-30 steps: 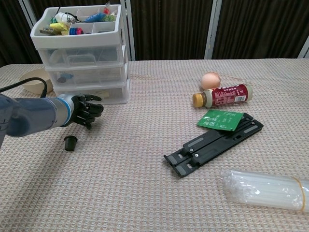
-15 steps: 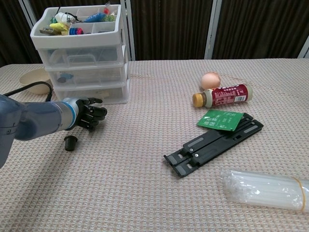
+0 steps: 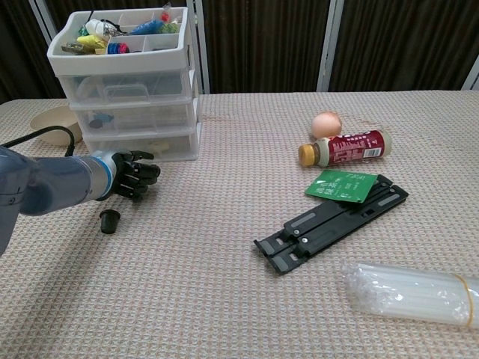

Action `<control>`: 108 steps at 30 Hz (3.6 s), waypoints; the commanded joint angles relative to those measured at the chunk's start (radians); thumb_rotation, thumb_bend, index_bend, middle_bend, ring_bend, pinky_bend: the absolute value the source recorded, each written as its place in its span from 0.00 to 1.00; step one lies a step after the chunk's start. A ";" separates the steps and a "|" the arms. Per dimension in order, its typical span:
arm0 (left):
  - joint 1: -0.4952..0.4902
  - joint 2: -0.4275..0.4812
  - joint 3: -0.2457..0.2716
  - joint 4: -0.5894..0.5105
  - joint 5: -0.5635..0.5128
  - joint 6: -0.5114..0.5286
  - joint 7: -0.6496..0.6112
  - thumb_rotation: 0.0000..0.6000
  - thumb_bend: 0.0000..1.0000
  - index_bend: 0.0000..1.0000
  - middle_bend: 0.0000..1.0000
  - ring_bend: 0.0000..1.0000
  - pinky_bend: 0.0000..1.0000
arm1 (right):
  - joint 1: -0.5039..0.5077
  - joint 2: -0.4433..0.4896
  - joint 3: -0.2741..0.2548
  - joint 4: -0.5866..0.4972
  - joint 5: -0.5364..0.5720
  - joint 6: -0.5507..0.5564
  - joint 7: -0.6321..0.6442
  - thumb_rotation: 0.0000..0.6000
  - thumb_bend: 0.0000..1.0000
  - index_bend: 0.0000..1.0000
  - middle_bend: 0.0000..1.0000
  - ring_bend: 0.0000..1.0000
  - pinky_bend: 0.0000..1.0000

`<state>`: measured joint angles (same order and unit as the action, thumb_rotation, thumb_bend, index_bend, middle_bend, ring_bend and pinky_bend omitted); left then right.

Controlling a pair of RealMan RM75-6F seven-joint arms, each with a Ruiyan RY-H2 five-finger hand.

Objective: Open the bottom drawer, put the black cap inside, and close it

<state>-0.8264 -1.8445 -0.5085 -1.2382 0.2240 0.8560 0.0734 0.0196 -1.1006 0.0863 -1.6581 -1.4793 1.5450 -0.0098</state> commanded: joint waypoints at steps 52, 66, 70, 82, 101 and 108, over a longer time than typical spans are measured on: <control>0.088 0.179 0.316 -0.263 0.623 0.315 0.454 1.00 0.80 0.13 0.94 0.86 0.72 | -0.001 -0.003 -0.003 0.000 -0.019 0.011 -0.016 1.00 0.07 0.08 0.00 0.00 0.00; 0.066 0.204 0.272 -0.267 0.418 0.294 0.610 1.00 0.80 0.16 0.94 0.86 0.72 | -0.001 -0.006 -0.003 -0.001 -0.020 0.011 -0.022 1.00 0.07 0.08 0.00 0.00 0.00; 0.067 0.202 0.273 -0.251 0.397 0.285 0.611 1.00 0.80 0.17 0.94 0.86 0.72 | -0.001 -0.005 -0.004 -0.003 -0.019 0.011 -0.021 1.00 0.06 0.08 0.00 0.00 0.00; 0.075 0.189 0.289 -0.203 0.391 0.273 0.607 1.00 0.80 0.17 0.94 0.86 0.72 | -0.002 -0.004 -0.004 -0.005 -0.020 0.011 -0.020 1.00 0.07 0.08 0.00 0.00 0.00; 0.075 0.190 0.258 -0.179 0.325 0.256 0.601 1.00 0.80 0.20 0.94 0.86 0.72 | -0.003 -0.006 -0.005 -0.008 -0.023 0.013 -0.021 1.00 0.07 0.08 0.00 0.00 0.00; 0.078 0.194 0.258 -0.186 0.293 0.242 0.605 1.00 0.80 0.40 0.94 0.86 0.72 | -0.003 -0.005 -0.005 -0.009 -0.023 0.014 -0.020 1.00 0.07 0.09 0.00 0.00 0.00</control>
<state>-0.7496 -1.6516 -0.2493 -1.4218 0.5184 1.0989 0.6808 0.0165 -1.1061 0.0816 -1.6672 -1.5022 1.5588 -0.0301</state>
